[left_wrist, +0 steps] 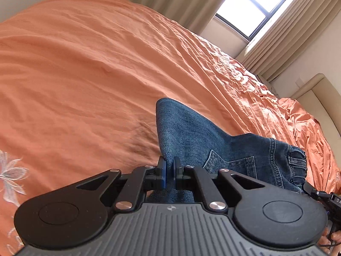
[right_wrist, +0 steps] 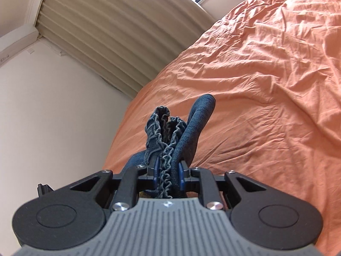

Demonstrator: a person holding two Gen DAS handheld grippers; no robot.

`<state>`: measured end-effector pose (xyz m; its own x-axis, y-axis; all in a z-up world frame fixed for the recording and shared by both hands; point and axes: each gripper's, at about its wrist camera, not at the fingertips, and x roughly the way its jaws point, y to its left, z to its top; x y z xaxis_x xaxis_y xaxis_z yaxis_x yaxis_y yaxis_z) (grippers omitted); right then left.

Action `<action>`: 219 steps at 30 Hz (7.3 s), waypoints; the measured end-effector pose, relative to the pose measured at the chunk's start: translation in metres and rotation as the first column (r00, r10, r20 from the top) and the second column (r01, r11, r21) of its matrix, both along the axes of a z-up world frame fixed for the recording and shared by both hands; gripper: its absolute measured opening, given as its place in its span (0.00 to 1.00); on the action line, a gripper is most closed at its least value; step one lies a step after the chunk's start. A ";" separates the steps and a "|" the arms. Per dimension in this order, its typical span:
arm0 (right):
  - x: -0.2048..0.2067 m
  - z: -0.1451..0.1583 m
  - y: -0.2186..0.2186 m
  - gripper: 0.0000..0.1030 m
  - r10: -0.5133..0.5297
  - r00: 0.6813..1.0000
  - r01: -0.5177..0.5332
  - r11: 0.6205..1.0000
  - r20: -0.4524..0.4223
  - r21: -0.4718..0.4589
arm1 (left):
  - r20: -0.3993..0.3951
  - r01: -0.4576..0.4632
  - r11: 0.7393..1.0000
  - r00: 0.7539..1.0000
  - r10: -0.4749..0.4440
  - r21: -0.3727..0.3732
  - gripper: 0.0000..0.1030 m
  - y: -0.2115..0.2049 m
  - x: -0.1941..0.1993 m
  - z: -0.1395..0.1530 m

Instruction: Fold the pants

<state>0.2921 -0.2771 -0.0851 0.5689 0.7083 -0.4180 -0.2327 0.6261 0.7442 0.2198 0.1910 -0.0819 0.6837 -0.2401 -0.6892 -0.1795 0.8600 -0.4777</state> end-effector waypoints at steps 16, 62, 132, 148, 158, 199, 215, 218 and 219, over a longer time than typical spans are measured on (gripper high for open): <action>0.038 0.020 0.246 0.13 0.195 0.981 -0.196 0.980 -0.017 -0.024 | 0.078 -0.166 0.981 0.984 0.158 0.102 0.05 0.197 -0.021 0.053; -0.005 -0.100 0.375 0.26 0.296 0.954 -0.198 0.756 0.057 -0.624 | -0.047 -0.012 0.908 0.998 0.035 0.420 0.14 0.169 -0.068 -0.081; -0.247 0.051 0.263 0.79 0.164 0.908 0.113 0.790 0.385 -0.602 | 0.157 -0.236 0.844 0.971 0.182 0.482 0.98 -0.041 -0.240 0.074; -0.242 0.049 0.264 0.79 0.162 0.917 0.096 0.797 0.365 -0.596 | 0.135 -0.229 0.835 0.973 0.186 0.500 0.98 -0.041 -0.238 0.071; -0.243 0.051 0.261 0.79 0.156 0.919 0.093 0.807 0.362 -0.584 | 0.133 -0.225 0.831 0.974 0.182 0.509 0.98 -0.041 -0.238 0.073; -0.242 0.058 0.265 0.79 0.155 0.921 0.088 0.811 0.358 -0.579 | 0.151 -0.208 0.828 0.977 0.150 0.520 0.98 -0.039 -0.237 0.082; -0.244 0.062 0.265 0.79 0.154 0.920 0.090 0.811 0.360 -0.577 | 0.159 -0.211 0.832 0.976 0.150 0.514 0.98 -0.037 -0.236 0.083; -0.244 0.062 0.264 0.79 0.151 0.922 0.090 0.813 0.357 -0.576 | 0.163 -0.214 0.833 0.975 0.150 0.510 0.98 -0.037 -0.237 0.084; -0.244 0.062 0.264 0.79 0.150 0.922 0.091 0.812 0.357 -0.576 | 0.164 -0.214 0.833 0.975 0.150 0.510 0.98 -0.037 -0.237 0.084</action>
